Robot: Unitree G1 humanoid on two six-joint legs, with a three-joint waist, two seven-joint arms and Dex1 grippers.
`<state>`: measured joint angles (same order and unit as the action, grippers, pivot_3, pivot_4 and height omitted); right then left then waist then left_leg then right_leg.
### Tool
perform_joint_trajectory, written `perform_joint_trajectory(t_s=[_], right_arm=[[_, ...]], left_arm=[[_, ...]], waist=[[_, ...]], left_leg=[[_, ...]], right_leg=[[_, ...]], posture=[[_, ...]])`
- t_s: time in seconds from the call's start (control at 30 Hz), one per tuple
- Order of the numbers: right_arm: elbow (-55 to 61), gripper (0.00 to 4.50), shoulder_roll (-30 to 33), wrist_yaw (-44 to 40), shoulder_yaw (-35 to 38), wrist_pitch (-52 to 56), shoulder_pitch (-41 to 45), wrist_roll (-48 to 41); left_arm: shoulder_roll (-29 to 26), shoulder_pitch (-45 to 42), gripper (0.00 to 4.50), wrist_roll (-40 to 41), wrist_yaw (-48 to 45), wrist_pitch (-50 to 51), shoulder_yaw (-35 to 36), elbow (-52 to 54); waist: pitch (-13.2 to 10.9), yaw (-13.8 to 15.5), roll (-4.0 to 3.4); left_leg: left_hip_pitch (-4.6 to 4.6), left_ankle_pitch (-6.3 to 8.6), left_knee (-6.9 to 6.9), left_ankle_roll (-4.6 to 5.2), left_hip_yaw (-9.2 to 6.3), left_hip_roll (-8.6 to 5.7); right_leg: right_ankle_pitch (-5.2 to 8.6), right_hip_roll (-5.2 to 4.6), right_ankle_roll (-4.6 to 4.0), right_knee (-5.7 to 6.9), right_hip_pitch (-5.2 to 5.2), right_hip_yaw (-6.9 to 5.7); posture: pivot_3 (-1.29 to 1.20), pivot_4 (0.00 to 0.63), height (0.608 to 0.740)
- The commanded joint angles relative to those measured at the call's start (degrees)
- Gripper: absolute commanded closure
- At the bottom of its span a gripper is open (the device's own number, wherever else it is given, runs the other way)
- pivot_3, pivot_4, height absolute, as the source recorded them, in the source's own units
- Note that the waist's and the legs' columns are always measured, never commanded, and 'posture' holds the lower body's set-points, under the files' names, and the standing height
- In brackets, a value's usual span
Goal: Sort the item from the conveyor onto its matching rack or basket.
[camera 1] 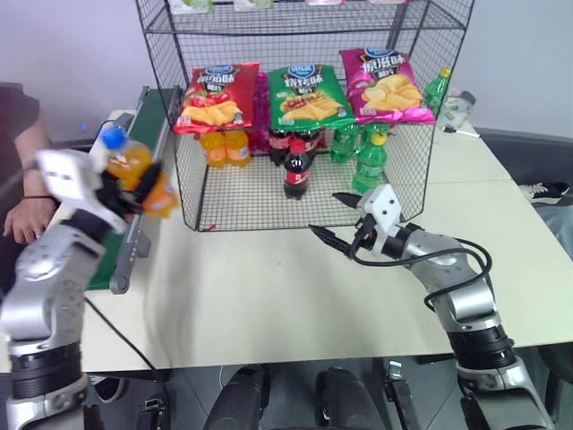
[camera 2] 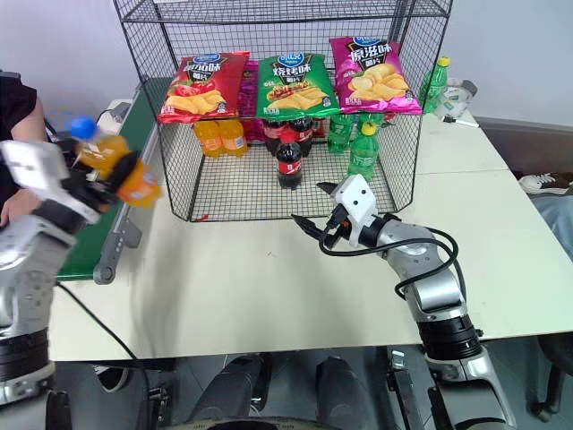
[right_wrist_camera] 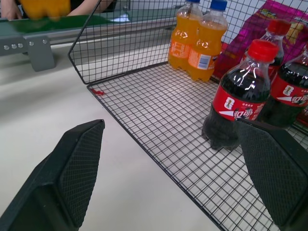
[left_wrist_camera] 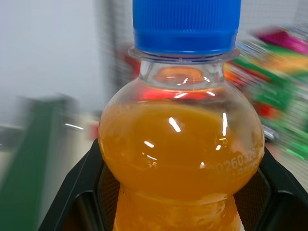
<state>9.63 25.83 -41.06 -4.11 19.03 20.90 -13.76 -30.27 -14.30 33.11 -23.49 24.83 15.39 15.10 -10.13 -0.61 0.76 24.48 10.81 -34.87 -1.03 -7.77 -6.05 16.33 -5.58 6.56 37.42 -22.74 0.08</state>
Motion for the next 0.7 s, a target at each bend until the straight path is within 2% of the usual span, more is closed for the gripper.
perform_joint_trajectory(t_s=[0.03, 0.13, 0.37, 0.7], right_arm=[[3.0, 0.00, 0.5, 0.4, 1.1, -0.3, 0.3, -0.5], [3.5, 0.00, 0.4, 0.7, 1.0, -0.1, 0.0, -0.6], [4.3, 0.00, 0.0, 1.6, 0.8, 0.1, -0.6, -0.5], [6.4, 0.00, 0.3, 2.8, 1.3, 1.3, -1.9, -0.7]], left_arm=[[1.7, -2.3, 1.83, -6.2, 1.8, -2.2, -4.9, -1.7], [5.4, -4.6, 1.83, -9.4, 2.9, -5.2, -7.2, -6.0], [15.0, -17.8, 1.83, -19.5, 7.9, -17.4, -10.9, -32.8], [20.3, -32.0, 1.83, -23.5, 10.1, -38.1, -8.3, -62.9]], waist=[[0.0, 0.0, 0.00], [0.0, 0.0, 0.00], [0.0, 1.1, 0.02], [0.0, 1.1, 0.05]], left_leg=[[0.00, 0.00, 0.01, 0.00, 0.00, 0.00], [0.00, -0.01, 0.02, -0.01, 0.00, 0.01], [0.01, -0.01, -0.12, 0.00, -0.01, -0.04], [0.05, -0.01, -0.12, 0.00, 0.01, -0.08]], right_leg=[[0.00, 0.00, 0.00, 0.00, 0.00, 0.00], [0.00, 0.03, 0.00, 0.02, -0.03, -0.02], [-0.01, 0.02, 0.02, 0.02, 0.04, -0.10], [-0.02, 0.04, 0.05, 0.03, -0.01, -0.11]], posture=[[0.00, 0.150, 0.740], [0.00, 0.150, 0.740], [0.00, 0.150, 0.740], [0.00, 0.150, 0.740]])
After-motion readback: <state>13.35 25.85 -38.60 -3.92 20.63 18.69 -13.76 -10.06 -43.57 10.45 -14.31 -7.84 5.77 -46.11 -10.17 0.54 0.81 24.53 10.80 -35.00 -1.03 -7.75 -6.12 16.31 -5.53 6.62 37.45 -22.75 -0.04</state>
